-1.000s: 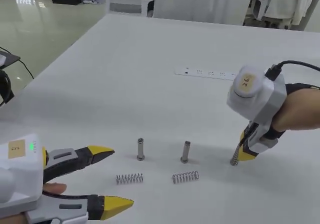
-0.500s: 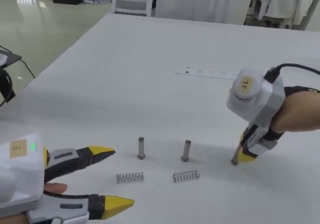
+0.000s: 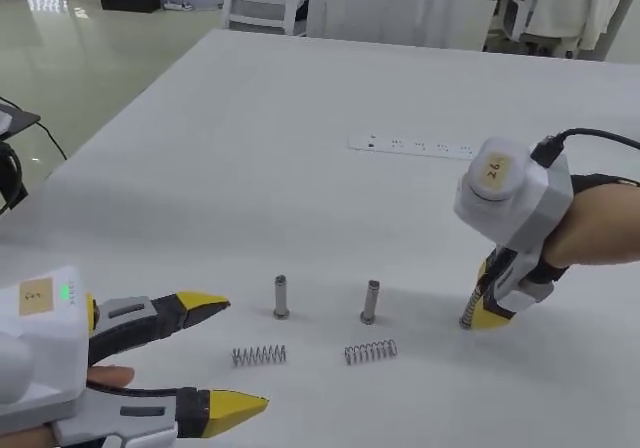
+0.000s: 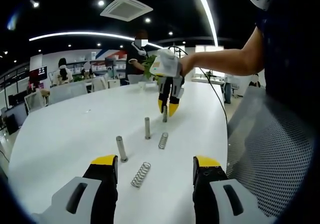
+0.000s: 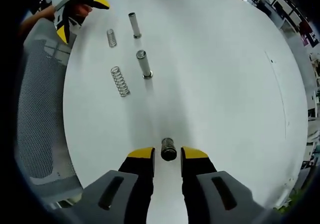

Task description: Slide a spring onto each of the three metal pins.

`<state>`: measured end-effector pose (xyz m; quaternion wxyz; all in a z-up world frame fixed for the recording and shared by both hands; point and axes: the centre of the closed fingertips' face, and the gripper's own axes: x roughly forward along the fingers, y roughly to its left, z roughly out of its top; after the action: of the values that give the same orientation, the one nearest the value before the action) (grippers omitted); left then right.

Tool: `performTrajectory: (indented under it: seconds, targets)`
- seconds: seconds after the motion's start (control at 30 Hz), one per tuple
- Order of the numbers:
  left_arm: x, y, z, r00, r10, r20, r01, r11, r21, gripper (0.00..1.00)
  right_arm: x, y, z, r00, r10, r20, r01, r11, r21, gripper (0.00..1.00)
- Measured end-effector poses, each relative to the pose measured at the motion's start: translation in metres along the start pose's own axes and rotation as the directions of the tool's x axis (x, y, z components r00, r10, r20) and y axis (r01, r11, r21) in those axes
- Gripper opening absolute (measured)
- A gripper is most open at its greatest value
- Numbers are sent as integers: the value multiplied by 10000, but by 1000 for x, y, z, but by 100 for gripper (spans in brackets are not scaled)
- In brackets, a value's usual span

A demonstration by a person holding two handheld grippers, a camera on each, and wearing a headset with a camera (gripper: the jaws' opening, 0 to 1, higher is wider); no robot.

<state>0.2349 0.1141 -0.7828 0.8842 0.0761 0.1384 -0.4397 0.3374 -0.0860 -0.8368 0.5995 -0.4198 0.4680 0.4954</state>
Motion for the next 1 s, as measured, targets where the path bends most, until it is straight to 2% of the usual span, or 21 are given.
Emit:
performTrajectory:
  seconds: [0.23,0.53,0.87,1.0]
  targets:
    - [1,-1,0,10000,-46,-9,46,10000,15,55,-5,-3,0,9995,-248,184,249,9997,-52,23]
    - [1,-2,-1,9999,-122,-61,122,9999,30,55,-18,-3,8,9970,-631,445,643,9976,-246,25]
    - [2,-5,1,9998,-186,-45,186,9998,117,55,-31,5,30,9920,-823,963,887,9939,-651,25]
    - [1,-6,2,9998,-170,-57,171,9997,145,55,-34,12,41,9900,-719,1215,826,9928,-862,24]
